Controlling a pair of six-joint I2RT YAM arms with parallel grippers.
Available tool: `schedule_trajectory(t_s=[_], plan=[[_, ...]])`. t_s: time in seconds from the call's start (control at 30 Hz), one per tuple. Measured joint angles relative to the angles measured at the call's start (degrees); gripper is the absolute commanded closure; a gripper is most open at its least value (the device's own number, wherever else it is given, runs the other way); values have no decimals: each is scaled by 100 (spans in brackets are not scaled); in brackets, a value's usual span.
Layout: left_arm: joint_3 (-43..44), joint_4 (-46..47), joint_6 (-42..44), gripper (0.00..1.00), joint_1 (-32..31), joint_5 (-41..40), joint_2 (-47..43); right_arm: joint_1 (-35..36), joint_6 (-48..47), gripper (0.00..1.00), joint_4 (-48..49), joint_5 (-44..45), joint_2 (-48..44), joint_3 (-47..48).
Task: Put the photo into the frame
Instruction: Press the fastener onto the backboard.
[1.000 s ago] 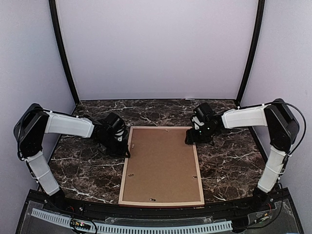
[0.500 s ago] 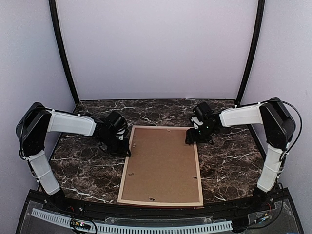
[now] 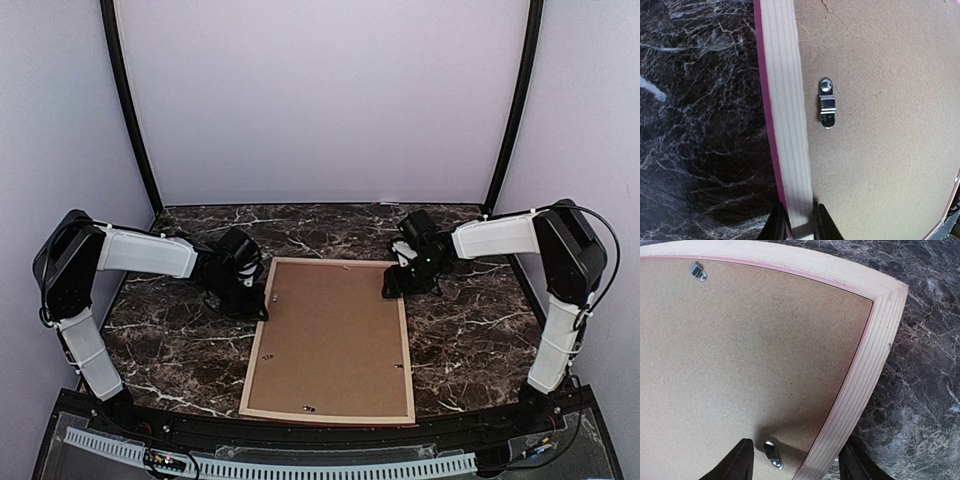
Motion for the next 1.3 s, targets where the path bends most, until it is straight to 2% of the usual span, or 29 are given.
schedule_trajectory(t_s=[0.17,0.7,1.3], plan=[[9,-15,2,82,0,-17,0,-33,-94,51,-33,-11,0,0],[11,-22,2,82,0,-20,0,-133,-127,62,-74,-39,15,0],[28,-48,2,81,0,-26,7,-234,-610,65,-144,-227,42,13]])
